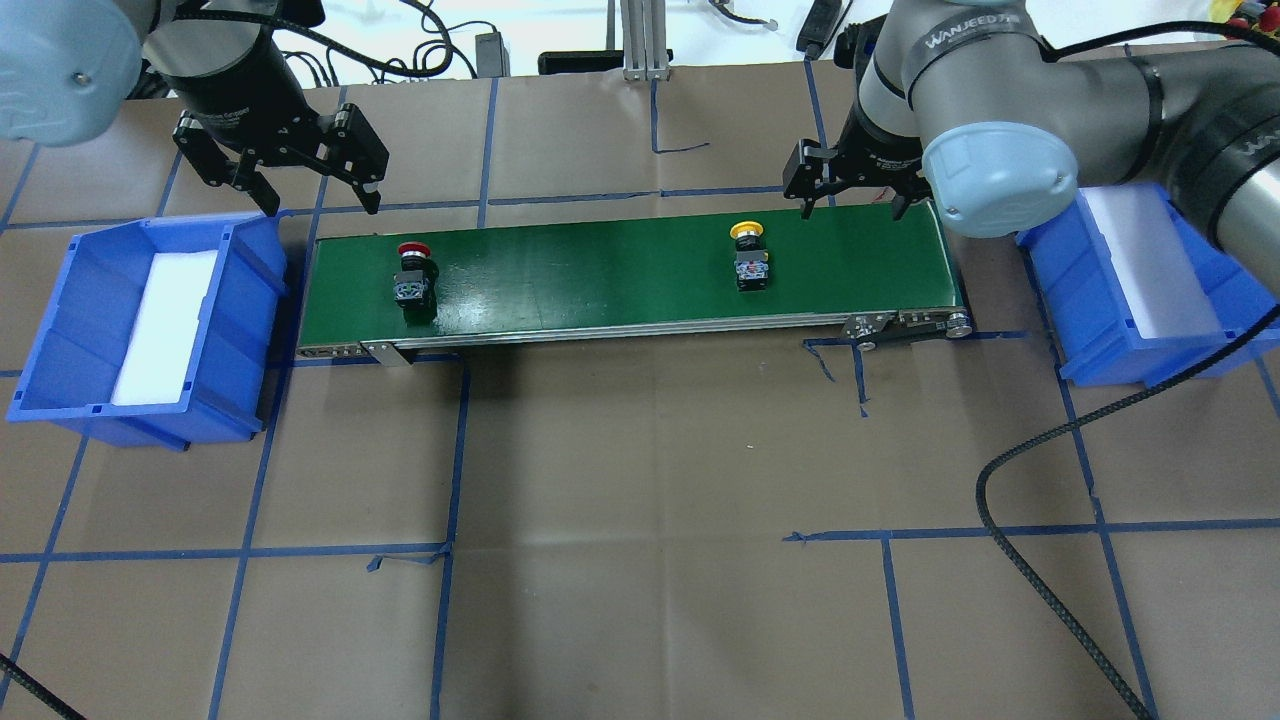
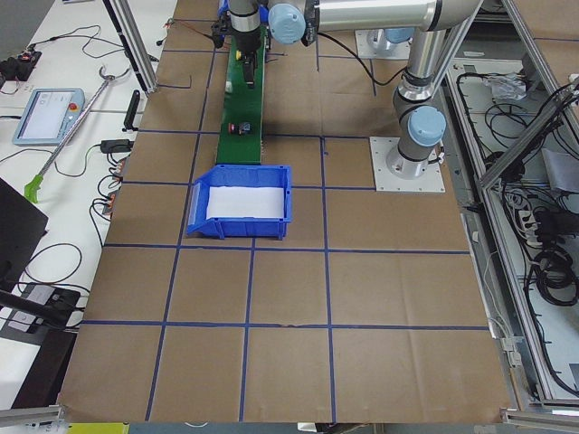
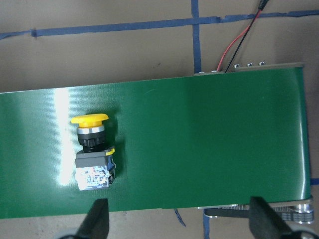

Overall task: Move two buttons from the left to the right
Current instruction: 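Lower the right gripper onto the yellow button at the belt's far end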

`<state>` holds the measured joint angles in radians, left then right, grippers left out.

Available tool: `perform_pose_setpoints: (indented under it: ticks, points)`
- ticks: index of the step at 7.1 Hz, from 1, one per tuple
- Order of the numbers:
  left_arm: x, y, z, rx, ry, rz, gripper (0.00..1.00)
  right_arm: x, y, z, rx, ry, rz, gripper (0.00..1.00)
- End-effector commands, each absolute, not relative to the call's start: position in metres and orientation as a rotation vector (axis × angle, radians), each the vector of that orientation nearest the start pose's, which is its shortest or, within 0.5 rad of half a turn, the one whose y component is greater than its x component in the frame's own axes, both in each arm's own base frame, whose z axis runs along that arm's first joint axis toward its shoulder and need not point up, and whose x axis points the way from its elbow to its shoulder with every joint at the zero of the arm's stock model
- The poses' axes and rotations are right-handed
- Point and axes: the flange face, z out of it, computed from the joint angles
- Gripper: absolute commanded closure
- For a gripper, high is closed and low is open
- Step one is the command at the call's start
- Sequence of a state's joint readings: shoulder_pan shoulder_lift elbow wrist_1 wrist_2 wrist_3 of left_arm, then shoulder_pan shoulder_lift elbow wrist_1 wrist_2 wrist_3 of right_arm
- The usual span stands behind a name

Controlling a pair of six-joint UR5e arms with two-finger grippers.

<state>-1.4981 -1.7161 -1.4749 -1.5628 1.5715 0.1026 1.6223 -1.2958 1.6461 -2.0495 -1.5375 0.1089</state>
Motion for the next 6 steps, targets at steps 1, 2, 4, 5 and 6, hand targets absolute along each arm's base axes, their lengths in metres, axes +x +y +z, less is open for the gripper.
perform_pose_setpoints:
  ticks: [1,2,4,5,6]
  points:
    - [-0.095,-0.546,0.453,0.048,3.143,0.082,0.00,0.171,-0.597,0.336,0.085,3.048,-0.210,0.00]
    - [-0.095,-0.543,0.455,0.060,3.144,0.072,0.00,0.171,-0.598,0.335,0.085,3.049,-0.229,0.00]
    - [-0.094,-0.545,0.460,0.053,3.143,0.048,0.00,0.169,-0.588,0.315,0.094,3.052,-0.178,0.00]
    - [-0.095,-0.544,0.462,0.055,3.143,0.041,0.00,0.169,-0.587,0.314,0.096,3.052,-0.176,0.01]
    - [-0.094,-0.544,0.461,0.055,3.142,0.043,0.00,0.171,-0.593,0.310,0.100,3.051,-0.194,0.01]
